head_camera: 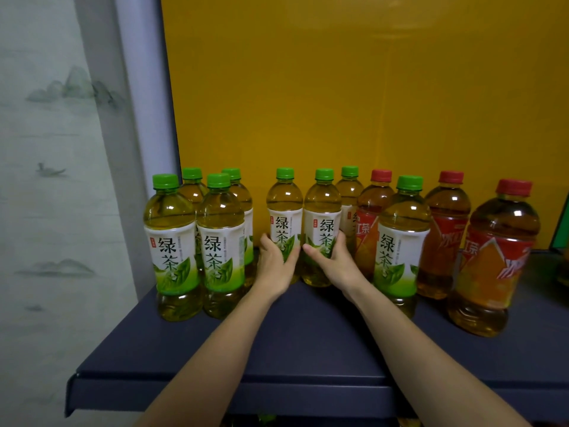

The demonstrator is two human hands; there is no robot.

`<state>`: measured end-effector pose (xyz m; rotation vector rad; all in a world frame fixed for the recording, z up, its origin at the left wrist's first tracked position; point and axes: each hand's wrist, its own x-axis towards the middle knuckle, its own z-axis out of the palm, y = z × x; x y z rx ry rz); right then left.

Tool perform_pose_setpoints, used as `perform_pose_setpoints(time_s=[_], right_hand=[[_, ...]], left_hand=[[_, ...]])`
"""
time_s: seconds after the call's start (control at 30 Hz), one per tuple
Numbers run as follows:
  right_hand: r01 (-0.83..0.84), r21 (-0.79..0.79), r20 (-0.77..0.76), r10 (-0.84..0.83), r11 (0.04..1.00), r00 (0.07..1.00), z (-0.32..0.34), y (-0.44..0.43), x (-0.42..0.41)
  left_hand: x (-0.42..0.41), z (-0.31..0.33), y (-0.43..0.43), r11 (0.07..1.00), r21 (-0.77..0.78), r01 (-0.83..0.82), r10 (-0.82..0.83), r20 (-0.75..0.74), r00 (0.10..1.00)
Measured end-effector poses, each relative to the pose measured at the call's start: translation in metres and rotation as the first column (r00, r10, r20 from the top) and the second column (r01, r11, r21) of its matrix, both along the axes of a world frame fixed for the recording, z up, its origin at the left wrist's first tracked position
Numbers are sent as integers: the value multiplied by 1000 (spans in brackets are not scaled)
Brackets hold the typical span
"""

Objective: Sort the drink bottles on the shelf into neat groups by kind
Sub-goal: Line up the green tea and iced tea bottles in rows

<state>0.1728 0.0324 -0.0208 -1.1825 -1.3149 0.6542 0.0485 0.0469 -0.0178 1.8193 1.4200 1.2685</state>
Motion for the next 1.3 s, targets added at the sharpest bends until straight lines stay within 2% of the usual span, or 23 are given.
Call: perform_pose_setpoints(time_s=[0.33, 0.53, 0.6, 0.7, 0.77, 0.83, 0.9, 0.97, 1.03, 1.13, 1.3], right_hand=[[130, 68, 128, -138, 989, 982, -6, 6, -8], [174, 71, 214, -185, 982, 959, 4, -9, -7], [163, 62, 290, -174, 985, 941, 12, -24, -7], [137, 93, 397, -163, 986, 903, 21, -61, -5], [140, 208, 491, -227, 968, 841, 19, -89, -2], [146, 377, 520, -339, 915, 784, 14, -114, 2], [221, 533, 466, -501, 817, 729, 9, -129, 11], [353, 640, 343, -665, 682, 663, 5, -135, 22], [440, 657, 244, -724, 613, 645, 2, -135, 33], [493, 583, 219, -709, 646, 670, -4, -130, 49], [468, 322, 271, -554, 823, 787, -10, -123, 64]], left_hand=[[0, -3, 4, 991, 62, -121, 126, -82, 989], [-3, 0, -10, 998, 19, -62, 64, -128, 990], [-5, 3, -25, 992, 114, -55, 70, -131, 989], [-3, 8, -51, 900, 431, -61, 124, -119, 985], [5, 10, -63, 863, 504, 42, 34, -141, 989], [18, 11, -67, 869, 458, 188, -106, -200, 974], [36, 11, -63, 885, 380, 270, -194, -226, 955], [54, 14, -57, 920, 292, 262, -207, -206, 956], [68, 16, -49, 949, 210, 233, -201, -163, 966], [83, 14, -40, 969, 128, 213, -197, -125, 972], [102, 9, -41, 968, 113, 224, -212, -105, 972]])
